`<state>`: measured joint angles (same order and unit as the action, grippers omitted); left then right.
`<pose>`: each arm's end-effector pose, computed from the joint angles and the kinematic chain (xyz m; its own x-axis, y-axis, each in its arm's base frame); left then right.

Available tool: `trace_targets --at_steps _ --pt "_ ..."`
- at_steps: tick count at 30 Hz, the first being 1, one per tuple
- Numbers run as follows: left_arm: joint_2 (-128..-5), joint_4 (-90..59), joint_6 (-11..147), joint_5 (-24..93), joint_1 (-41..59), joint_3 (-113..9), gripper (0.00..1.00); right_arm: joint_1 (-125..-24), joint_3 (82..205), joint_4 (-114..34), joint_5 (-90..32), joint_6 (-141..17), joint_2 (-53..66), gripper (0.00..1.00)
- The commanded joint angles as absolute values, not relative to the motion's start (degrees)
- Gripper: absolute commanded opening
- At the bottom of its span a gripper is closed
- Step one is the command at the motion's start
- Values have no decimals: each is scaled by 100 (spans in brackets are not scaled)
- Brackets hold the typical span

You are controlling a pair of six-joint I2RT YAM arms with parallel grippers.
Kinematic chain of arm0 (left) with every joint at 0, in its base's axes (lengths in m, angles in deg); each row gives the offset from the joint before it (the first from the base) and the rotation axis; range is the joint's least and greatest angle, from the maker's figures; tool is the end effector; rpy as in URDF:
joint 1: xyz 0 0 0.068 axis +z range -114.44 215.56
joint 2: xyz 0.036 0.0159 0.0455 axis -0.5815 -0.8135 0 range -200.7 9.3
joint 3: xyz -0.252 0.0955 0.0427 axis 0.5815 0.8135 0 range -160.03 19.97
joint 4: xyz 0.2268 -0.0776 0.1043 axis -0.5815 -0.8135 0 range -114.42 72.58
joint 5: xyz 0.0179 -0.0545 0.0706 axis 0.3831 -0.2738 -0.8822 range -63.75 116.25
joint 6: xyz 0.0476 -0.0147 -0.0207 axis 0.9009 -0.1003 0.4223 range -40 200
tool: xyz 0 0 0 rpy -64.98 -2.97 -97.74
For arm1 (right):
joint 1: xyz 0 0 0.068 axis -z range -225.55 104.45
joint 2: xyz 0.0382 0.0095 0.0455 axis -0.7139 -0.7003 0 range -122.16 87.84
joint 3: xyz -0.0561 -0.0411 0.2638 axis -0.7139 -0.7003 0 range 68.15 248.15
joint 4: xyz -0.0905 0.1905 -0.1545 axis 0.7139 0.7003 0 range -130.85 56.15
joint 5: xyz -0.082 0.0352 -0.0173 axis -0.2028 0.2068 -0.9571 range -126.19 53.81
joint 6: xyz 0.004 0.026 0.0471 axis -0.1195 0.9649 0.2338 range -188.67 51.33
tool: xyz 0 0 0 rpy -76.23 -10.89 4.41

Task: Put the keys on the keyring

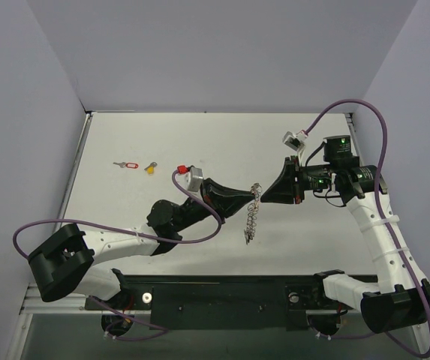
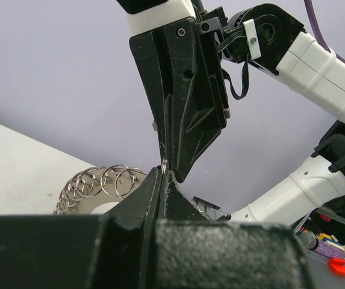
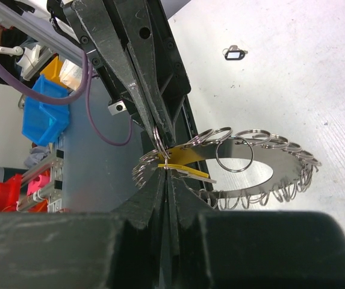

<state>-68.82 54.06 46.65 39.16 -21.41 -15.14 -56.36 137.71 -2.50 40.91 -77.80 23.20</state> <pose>0.1466 -0.2403 0.3005 -0.2910 -0.5354 -0.7929 0.9149 0.0866 -0.3942 0.2039 0.0743 0.3877 -0.4008 -0.1126 -0.9092 -0.9162 0.0495 0.3977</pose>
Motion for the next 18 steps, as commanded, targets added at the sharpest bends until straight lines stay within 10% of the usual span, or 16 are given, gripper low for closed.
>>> trace_targets --at_steps 1,18 --pt "-6672 6519 4493 3723 -2157 -1703 0 -5610 13785 -498 4212 -7580 2350 0" --pt "-6725 7205 4282 3785 -2113 -1861 0 -5785 13407 -1456 4318 -6428 2385 0"
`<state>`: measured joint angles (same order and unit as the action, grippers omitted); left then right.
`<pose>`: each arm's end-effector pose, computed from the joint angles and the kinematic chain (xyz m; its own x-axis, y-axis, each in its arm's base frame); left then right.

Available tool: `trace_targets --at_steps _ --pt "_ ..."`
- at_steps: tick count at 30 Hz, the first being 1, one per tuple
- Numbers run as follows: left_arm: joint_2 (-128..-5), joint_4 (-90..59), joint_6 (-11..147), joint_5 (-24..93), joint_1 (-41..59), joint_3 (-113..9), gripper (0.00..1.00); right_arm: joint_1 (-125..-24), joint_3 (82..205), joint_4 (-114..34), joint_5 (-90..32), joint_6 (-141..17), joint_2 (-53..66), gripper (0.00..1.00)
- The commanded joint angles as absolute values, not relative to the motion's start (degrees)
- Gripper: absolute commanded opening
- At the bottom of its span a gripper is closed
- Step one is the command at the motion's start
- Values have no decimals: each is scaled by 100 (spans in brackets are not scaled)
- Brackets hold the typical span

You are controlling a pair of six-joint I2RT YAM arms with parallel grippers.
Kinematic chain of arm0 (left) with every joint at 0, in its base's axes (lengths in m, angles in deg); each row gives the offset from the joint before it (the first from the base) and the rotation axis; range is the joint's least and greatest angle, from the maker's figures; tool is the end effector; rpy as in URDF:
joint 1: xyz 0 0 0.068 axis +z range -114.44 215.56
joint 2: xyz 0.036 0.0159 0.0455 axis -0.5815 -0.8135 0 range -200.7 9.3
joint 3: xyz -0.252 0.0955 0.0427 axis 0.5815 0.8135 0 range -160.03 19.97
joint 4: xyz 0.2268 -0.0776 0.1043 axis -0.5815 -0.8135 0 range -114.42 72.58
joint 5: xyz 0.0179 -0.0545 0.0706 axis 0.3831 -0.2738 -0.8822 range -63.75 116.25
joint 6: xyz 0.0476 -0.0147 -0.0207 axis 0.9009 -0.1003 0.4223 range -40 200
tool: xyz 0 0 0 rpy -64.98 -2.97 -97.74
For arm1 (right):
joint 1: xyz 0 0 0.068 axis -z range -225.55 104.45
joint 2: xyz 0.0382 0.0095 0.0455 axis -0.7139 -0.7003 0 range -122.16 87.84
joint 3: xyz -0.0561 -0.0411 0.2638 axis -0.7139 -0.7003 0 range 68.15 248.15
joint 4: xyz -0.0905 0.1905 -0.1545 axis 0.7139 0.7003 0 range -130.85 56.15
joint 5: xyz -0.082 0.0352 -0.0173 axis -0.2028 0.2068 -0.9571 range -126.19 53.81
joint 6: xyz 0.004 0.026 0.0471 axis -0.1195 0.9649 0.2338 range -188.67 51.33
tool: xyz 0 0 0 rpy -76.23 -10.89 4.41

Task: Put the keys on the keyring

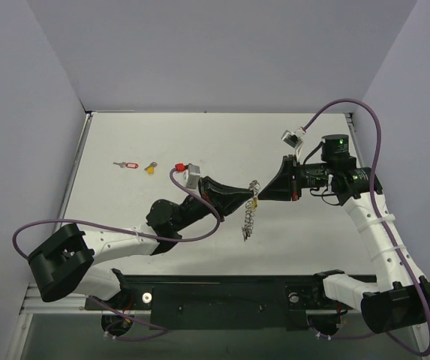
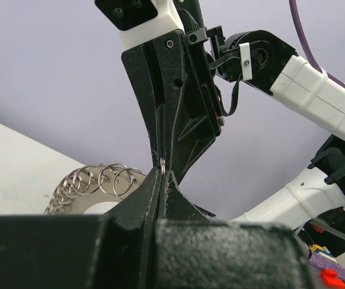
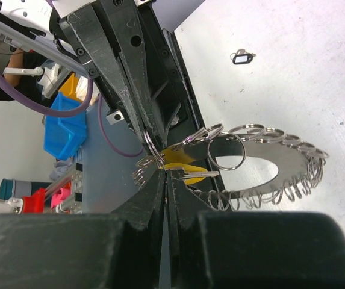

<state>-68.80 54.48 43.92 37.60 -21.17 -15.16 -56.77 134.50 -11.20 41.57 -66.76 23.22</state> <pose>0.1482 -0.2390 0.3015 -0.3238 -0.5588 -0.7635 0.8952 0.0802 -0.4384 0.2109 0.0773 0.3812 -0.4886 -0.0897 -0.8679 -0.8725 0.0430 0.4867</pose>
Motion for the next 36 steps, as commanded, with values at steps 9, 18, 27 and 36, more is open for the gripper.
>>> trace_targets --at_steps 9,18,27,36 --pt "-6813 7311 4405 3706 -2069 -1931 0 -5917 13205 -1930 4204 -5936 2420 0" --pt "-6831 7328 4300 3898 -2016 -1940 0 -5882 13187 -2072 4107 -5742 2473 0" --pt "-6611 7302 3580 5216 -1341 -1694 0 -5548 13521 -1395 4273 -6401 2667 6" --pt "-6549 6932 3614 6228 -1068 -1782 0 -5574 13530 -965 4318 -6823 2658 21"
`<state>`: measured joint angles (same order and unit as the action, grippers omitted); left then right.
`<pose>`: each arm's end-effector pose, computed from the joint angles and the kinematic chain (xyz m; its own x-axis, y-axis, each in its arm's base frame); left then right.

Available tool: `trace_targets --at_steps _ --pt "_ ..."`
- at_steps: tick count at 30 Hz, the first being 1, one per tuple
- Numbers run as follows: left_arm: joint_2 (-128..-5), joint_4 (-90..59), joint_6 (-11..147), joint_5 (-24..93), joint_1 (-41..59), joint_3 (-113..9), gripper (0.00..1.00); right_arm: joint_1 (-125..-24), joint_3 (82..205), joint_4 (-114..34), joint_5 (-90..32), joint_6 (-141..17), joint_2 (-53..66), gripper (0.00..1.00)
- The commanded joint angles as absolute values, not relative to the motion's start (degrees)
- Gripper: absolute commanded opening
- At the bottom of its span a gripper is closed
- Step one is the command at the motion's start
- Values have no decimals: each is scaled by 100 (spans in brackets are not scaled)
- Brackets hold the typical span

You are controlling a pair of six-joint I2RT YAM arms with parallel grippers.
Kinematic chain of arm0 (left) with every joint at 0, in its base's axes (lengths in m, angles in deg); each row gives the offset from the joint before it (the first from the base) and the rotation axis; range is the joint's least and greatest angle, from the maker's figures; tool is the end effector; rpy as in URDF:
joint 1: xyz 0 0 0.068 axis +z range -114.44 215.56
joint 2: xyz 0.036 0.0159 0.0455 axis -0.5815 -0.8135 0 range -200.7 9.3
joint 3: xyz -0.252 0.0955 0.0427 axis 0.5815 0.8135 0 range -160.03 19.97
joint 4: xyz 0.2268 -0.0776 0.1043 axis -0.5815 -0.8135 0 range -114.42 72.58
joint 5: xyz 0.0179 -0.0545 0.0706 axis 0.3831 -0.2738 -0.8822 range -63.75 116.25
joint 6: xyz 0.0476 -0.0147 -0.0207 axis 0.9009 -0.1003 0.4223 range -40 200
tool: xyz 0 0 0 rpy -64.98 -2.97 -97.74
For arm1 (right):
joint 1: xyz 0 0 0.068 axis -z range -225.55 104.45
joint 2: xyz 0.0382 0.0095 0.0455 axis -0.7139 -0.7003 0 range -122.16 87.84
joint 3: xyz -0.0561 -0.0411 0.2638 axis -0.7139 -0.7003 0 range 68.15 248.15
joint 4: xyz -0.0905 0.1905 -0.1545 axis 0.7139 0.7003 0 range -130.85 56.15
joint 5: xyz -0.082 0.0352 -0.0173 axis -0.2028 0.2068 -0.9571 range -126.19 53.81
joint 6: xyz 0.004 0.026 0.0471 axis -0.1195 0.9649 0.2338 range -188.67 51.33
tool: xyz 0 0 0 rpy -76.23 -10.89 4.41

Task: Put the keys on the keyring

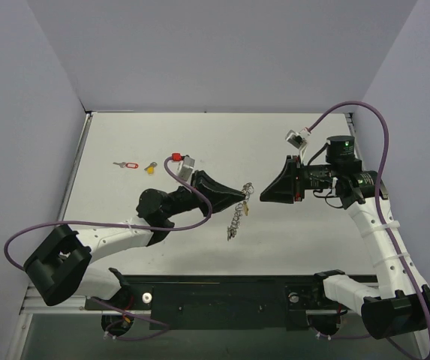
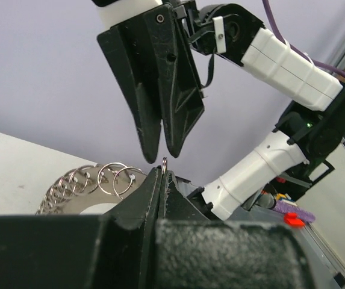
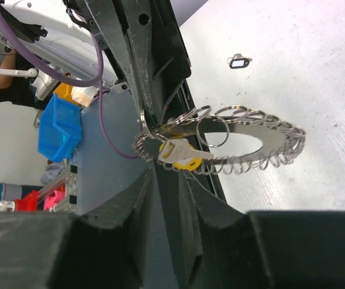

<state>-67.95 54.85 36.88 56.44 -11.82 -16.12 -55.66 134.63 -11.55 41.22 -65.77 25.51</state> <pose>0.1732 -0.2149 0.3091 -0.3786 -0.4610 -0.8026 0.9163 -0.0639 -0.3955 0.2020 0.0713 0.3901 -0.4637 -0.0715 -0.8831 -0.8857 0.0632 0.4600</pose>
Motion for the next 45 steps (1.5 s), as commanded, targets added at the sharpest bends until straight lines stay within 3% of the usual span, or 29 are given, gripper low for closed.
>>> trace_targets --at_steps 1,5,7,11,15,27,35,39,45 --pt "-6575 6976 3570 6420 -1032 -1834 0 -5583 13521 -886 4335 -7206 2675 31" --pt "-6707 7302 3159 7053 -760 -2071 0 -5601 13653 674 4283 -9050 2710 52" --pt "-6690 7337 3061 7142 -628 -2116 0 -5636 13644 1273 4196 -10024 2737 58" --pt "-6672 7109 3060 7178 -531 -2186 0 -5899 13776 2654 3591 -12135 2711 64" --pt "-6804 7213 2807 6880 -531 -2178 0 -6154 13864 3033 3360 -12991 2632 64" --pt "-6901 7223 2621 5789 -768 -1914 0 -6418 14286 3008 3123 -13169 2262 64" --pt "-7094 7460 2401 5579 -786 -1861 0 -6462 14286 2173 2578 -11772 2306 64" --pt "-6998 6969 2628 5551 -786 -1843 0 -6401 14286 2147 2604 -11728 2333 64" --pt "-6708 5054 3462 5850 -795 -1984 0 -5866 14461 2147 2929 -11552 2262 65"
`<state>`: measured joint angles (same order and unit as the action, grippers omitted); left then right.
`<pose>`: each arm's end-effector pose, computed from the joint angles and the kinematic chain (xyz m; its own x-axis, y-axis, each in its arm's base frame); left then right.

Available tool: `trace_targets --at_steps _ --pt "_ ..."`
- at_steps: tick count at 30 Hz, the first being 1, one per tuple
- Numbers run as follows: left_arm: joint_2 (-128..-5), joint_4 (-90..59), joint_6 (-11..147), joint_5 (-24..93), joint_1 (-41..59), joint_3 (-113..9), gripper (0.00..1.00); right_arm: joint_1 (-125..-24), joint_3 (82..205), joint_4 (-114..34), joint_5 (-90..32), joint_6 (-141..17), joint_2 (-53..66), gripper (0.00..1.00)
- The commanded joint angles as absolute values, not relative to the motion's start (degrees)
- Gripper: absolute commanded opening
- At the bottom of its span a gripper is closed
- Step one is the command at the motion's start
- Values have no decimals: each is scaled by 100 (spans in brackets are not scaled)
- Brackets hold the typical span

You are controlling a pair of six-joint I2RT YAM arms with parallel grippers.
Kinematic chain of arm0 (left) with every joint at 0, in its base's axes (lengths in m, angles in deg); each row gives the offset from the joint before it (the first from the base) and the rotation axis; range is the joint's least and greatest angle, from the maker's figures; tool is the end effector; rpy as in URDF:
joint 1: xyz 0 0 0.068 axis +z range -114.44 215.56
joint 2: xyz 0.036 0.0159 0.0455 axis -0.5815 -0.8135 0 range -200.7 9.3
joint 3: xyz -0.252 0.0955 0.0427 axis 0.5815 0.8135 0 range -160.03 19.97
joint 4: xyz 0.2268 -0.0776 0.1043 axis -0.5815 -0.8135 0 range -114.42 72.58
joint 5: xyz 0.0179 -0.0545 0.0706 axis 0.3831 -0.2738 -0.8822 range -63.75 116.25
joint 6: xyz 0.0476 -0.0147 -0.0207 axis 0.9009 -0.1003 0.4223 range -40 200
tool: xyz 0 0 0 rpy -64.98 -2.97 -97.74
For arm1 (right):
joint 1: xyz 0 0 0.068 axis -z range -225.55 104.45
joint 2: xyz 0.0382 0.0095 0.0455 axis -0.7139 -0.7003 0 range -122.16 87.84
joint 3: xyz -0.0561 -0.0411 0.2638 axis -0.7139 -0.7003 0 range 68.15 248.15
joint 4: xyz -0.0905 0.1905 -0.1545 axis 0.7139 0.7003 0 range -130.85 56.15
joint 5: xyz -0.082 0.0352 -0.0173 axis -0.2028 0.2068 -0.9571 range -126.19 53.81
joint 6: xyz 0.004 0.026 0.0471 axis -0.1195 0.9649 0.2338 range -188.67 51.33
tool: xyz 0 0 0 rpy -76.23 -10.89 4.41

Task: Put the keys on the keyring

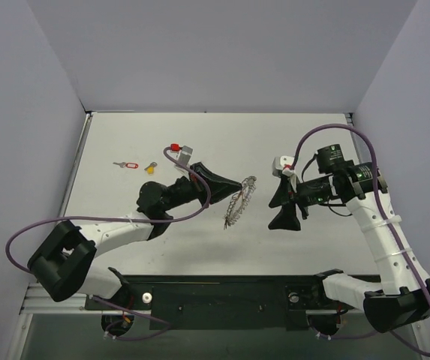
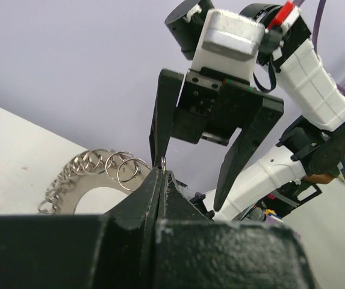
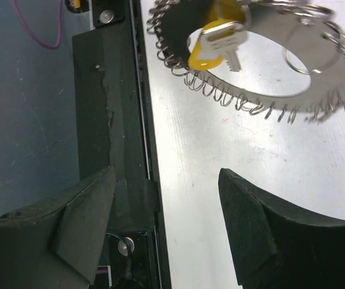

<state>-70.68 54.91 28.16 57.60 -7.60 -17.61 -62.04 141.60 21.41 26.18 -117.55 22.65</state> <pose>0.1958 -0.2093 0.3047 -0.4930 -0.4582 -0.7396 0.8504 -0.0740 -0.5209 0.1791 0.0860 0.3745 -0.0347 -0.3747 -0.9265 -0.9993 0.0222 0.0285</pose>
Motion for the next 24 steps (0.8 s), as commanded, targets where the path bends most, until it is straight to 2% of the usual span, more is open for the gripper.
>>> trace_targets --at_steps 1,8,14,16,24 --pt "-6681 4599 3578 5903 -812 -2054 0 -5786 14514 2138 2938 -11552 2245 65" --pt "-6707 2848 4580 6377 -891 -2493 0 -5601 14690 2138 3026 -11385 2069 65" --pt "-7260 2522 4686 6457 -1014 -2739 0 -5522 14533 2103 2509 -11121 2034 64" --pt "-7445 2276 4791 6343 -1049 -2897 0 -5198 14314 1945 2498 -10789 2095 64" --pt "-8927 2028 4810 5175 -1050 -3731 0 -3907 12908 -102 1998 -9023 2693 64"
